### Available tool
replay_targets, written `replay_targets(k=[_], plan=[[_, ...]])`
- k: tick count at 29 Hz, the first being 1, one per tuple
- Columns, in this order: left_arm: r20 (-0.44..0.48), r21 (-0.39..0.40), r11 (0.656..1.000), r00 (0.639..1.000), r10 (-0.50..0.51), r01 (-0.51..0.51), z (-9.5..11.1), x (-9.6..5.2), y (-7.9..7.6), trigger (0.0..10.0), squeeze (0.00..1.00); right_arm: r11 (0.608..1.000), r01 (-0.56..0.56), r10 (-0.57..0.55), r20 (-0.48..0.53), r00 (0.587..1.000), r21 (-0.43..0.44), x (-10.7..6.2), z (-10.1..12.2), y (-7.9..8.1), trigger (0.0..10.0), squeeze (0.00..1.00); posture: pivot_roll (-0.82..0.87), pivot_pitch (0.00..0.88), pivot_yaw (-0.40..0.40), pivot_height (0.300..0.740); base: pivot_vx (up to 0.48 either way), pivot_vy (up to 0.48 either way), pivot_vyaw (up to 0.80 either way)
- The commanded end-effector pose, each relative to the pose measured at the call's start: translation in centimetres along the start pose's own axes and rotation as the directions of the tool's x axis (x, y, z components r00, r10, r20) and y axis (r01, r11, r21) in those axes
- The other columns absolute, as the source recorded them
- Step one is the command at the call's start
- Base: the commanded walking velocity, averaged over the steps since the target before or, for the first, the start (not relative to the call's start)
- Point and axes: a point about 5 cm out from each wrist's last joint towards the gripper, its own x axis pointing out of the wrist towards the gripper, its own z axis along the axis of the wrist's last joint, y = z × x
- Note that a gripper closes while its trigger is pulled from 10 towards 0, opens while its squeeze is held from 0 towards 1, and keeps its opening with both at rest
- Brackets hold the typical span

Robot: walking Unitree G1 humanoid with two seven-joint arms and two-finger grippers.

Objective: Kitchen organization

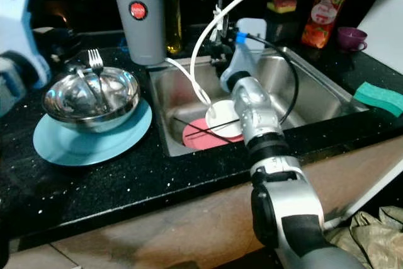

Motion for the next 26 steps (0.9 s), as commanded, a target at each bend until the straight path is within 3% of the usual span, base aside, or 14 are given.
replay_targets(k=[1, 7, 10, 13, 16, 19, 21, 26], plan=[[-0.019, 0.026, 0.999, 0.999, 0.031, -0.030, -0.2, -0.3, 0.9, 10.0, 0.00, 1.000, -0.013, 0.013, -0.013, 1.000, 0.007, -0.1, -0.2, 0.2, 10.0, 0.00, 0.07, 0.034, -0.055, 0.740, 0.000, 0.000, 0.00], [-0.044, 0.035, 0.999, 0.999, -0.016, 0.017, -0.6, -0.7, 0.8, 10.0, 0.00, 1.000, -0.018, 0.019, -0.033, 0.999, 0.020, -0.1, -0.2, 0.0, 10.0, 0.00, 0.07, 0.037, -0.053, 0.740, 0.000, 0.000, 0.00], [-0.079, 0.026, 0.999, 0.997, 0.022, -0.020, -1.3, -0.9, 1.3, 10.0, 0.00, 0.999, -0.027, 0.028, -0.048, 0.998, 0.019, -0.1, -0.3, 0.1, 10.0, 0.00, 0.07, 0.041, -0.053, 0.740, 0.000, 0.000, 0.00], [-0.151, -0.055, 0.992, 0.983, 0.105, -0.114, -2.4, -1.2, 2.6, 10.0, 0.00, 0.999, -0.052, 0.053, -0.074, 0.996, 0.010, -0.1, -0.6, 0.4, 10.0, 0.00, 0.07, 0.043, -0.055, 0.740, 0.000, 0.000, 0.00], [-0.168, -0.039, 0.992, 0.979, 0.115, -0.123, -2.9, -1.4, 3.1, 10.0, 0.00, 0.998, -0.065, 0.065, -0.086, 0.994, 0.009, -0.1, -0.7, 0.5, 10.0, 0.00, 0.07, 0.046, -0.057, 0.740, 0.000, 0.000, 0.00], [-0.144, -0.029, 0.998, 0.988, 0.054, -0.058, -3.0, -1.2, 2.4, 10.0, 0.00, 0.997, -0.066, 0.069, -0.097, 0.993, 0.028, -0.2, -0.7, 0.5, 10.0, 0.00, 0.07, 0.050, -0.061, 0.740, 0.000, 0.000, 0.00], [-0.085, 0.016, 0.996, 0.993, -0.085, 0.086, -2.7, -0.7, 0.2, 10.0, 0.00, 0.996, -0.076, 0.081, -0.105, 0.991, 0.050, -0.3, -0.6, 0.4, 10.0, 0.00, 0.07, 0.050, -0.067, 0.740, 0.000, 0.000, 0.00], [-0.004, 0.057, 0.982, 0.984, -0.177, 0.177, -2.2, 0.1, -1.8, 10.0, 0.00, 0.992, -0.112, 0.118, -0.111, 0.987, 0.063, -0.3, -0.6, 0.6, 10.0, 0.00, 0.08, 0.059, -0.074, 0.740, 0.000, 0.000, 0.00]])
